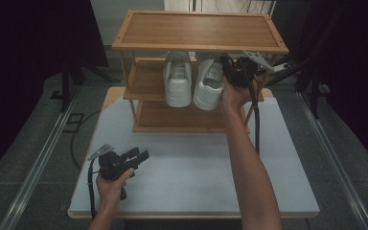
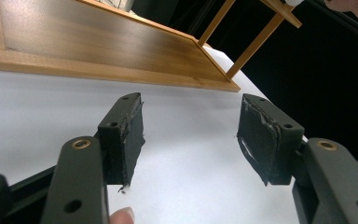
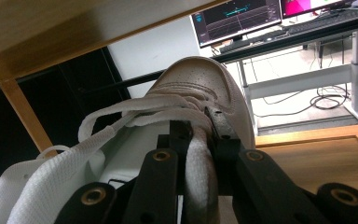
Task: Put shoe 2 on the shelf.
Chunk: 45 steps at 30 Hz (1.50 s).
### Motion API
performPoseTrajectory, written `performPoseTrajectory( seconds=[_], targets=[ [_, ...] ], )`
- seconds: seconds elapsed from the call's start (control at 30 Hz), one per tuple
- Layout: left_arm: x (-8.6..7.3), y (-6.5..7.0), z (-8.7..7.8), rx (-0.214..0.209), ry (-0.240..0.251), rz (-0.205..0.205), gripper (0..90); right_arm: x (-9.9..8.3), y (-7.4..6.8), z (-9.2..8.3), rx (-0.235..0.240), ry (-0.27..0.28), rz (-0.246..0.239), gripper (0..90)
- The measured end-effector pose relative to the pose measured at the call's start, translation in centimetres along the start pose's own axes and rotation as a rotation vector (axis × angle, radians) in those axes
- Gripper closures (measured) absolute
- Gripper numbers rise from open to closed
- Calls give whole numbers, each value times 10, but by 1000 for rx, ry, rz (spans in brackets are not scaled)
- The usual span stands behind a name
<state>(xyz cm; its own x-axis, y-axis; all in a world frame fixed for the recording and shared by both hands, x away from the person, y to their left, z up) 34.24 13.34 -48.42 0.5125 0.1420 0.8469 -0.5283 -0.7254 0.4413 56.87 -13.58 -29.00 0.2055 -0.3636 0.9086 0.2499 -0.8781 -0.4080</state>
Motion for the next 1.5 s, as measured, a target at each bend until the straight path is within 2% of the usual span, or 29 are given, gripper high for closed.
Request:
performPoseTrajectory(
  seconds=[0.17,0.23,0.47,0.53,0.57,0.63,0.7,0.87,1.03,1.13,1.37,1.5],
  targets=[
    [0,-1,-1,4,3,-4,400,-6,-1,7,-4,-10,-15,820],
    [1,-1,-1,4,3,-3,400,-7,-1,7,-3,-5,-6,804],
    [-1,0,0,1,-1,0,400,-11,-8,9,58,-8,-40,696],
    [-1,0,0,1,-4,0,400,-12,-10,8,68,-16,-49,701],
    [-1,1,0,0,-4,0,400,-12,-11,8,78,-20,-43,733],
    [-2,1,1,-3,-7,2,400,-10,-12,4,99,-16,-14,722],
    [-3,2,2,-1,-11,3,400,-11,-13,1,98,-31,-37,725],
    [-4,3,3,-4,-16,3,400,-11,-16,-6,118,-21,-40,714],
    [-3,1,2,1,-14,8,400,-7,-18,-17,130,-18,-69,691],
    [-3,1,1,1,-13,10,400,-8,-19,-27,135,-19,-108,670],
    [2,-2,-3,13,3,8,400,-12,-19,-57,174,-26,-160,657],
    [4,-3,-5,17,9,9,400,-14,-17,-76,205,-15,-166,656]
  ],
)
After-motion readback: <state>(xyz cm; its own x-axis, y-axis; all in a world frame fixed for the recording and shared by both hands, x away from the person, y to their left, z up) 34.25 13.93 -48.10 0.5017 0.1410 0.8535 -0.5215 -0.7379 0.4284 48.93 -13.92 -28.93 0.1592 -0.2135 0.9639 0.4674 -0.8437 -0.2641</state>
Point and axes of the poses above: each handheld gripper's, and its own axes: z roughly forward along the jaws, x roughly out of its top, y roughly to its right, the point moved 10 cm from there along z, roughly forward along the jaws, and after that the axes turned 6 degrees about z, right-handed, at the moved point
